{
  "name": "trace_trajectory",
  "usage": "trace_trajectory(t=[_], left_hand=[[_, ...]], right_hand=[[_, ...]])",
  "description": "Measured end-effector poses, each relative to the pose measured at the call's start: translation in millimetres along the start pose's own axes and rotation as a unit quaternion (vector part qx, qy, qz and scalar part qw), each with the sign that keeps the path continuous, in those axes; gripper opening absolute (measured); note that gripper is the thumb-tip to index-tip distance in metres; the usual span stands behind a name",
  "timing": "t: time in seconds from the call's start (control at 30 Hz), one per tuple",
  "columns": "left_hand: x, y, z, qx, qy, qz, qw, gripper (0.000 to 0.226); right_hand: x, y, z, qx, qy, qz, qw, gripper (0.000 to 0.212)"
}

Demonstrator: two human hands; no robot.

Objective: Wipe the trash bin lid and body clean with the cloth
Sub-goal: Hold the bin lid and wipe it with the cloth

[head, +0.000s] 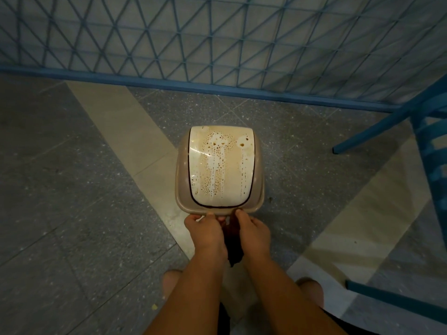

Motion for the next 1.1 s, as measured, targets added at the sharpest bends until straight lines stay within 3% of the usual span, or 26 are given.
trace_trajectory(t=[0.63, 0.77, 1.1], left_hand=[[-8, 23, -13, 0.024, -0.031, -0.022, 0.999, 0.037], [-15, 28, -15, 0.028, -0.021, 0.012, 0.999, 0.029], [-4, 9, 6, 0.022, -0.029, -0.011, 0.999, 0.033]], right_hand=[[-27, -57, -27, -0.007, -0.011, 0.025, 1.0, 0.013], [-17, -36, -21, 0.002, -0.014, 0.047, 0.999, 0.021], [0, 5, -8, -0.015, 0.002, 0.059, 0.998, 0.018]])
Point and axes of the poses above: each hand's wrist, its own z-axis away from the middle knuckle, its own x-axis out of the palm, y = z × x, the point moved 4 cm from there along -z, towards the middle knuckle, and after that the axes turned 9 degrees about -z, right-handed, at the moved point
